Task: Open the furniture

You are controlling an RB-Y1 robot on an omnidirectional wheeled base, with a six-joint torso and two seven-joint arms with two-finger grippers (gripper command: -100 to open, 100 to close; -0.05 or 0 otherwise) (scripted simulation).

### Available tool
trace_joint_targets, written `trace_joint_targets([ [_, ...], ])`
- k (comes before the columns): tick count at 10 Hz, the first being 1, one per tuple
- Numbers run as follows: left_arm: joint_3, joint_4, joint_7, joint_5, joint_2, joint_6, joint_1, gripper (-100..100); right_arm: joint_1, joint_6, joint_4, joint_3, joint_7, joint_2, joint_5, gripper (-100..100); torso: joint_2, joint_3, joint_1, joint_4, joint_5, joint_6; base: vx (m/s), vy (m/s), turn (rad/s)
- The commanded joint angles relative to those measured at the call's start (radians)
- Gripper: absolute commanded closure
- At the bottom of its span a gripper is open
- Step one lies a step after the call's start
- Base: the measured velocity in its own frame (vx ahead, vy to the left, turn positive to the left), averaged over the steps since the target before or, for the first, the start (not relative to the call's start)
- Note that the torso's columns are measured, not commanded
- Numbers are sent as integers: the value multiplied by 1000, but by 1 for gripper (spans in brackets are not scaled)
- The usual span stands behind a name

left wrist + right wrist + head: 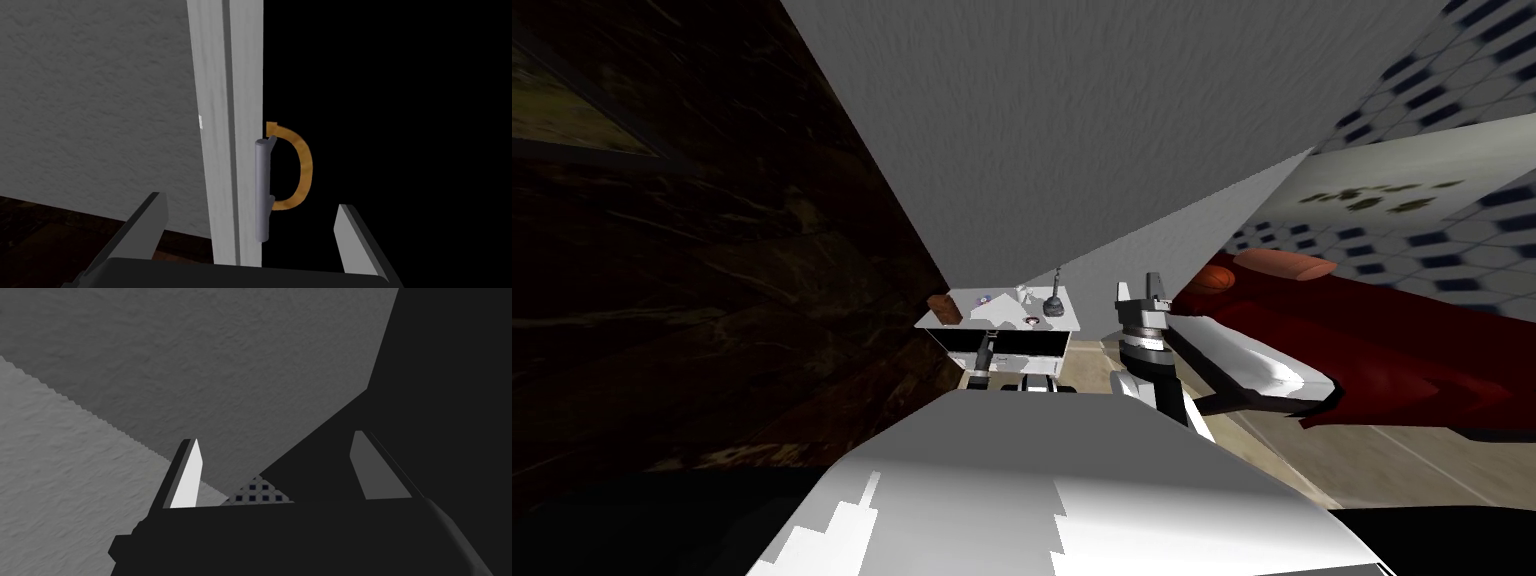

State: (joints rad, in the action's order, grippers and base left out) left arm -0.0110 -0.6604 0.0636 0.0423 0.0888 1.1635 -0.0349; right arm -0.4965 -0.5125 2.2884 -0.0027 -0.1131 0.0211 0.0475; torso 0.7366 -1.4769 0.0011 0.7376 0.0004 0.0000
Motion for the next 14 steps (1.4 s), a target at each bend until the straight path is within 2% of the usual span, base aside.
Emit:
trace_joint_targets([
  [1,1,-1,2,0,-26,-2,2,-100,0,0,0,0,0,0,0,0,0,0,0,0,0,0,-9,-12,0],
  [4,-5,-19,6,-6,-22,-71,54,-100,0,0,0,0,0,0,0,0,1,1,-1,0,0,0,-5,-9,10],
  [5,-5,-10,6,-6,-21,-56,49,-100,0,0,0,0,0,0,0,0,1,1,-1,0,0,0,0,0,0],
  [6,-1,-7,4,-2,-26,-26,19,100,0,0,0,0,0,0,0,0,2,1,-1,0,0,0,7,5,-17],
  [7,1,-3,3,-1,-28,-11,7,100,0,0,0,0,0,0,0,0,2,1,-1,0,0,0,6,11,-9],
  [8,0,5,0,-2,-30,-16,18,100,0,0,0,0,0,0,0,0,1,1,0,0,0,0,1,6,-1],
  [9,0,5,-1,-1,-2,-9,18,-100,0,0,0,0,0,0,0,0,1,1,-1,0,0,0,0,0,0],
  [10,0,4,-1,-1,15,-9,19,-100,0,0,0,0,0,0,0,0,2,1,-1,0,0,0,-5,6,-1],
  [11,1,0,-7,8,22,-39,36,-100,0,0,0,0,0,0,0,0,2,1,-1,1,0,0,-55,59,8],
  [13,1,-6,-5,7,19,-41,31,-100,0,0,0,0,0,0,0,0,4,2,1,1,0,0,-50,48,-4],
  [14,-2,-10,-2,4,24,-71,58,-100,0,0,0,0,0,0,0,0,1,1,-2,0,-1,0,0,0,0],
])
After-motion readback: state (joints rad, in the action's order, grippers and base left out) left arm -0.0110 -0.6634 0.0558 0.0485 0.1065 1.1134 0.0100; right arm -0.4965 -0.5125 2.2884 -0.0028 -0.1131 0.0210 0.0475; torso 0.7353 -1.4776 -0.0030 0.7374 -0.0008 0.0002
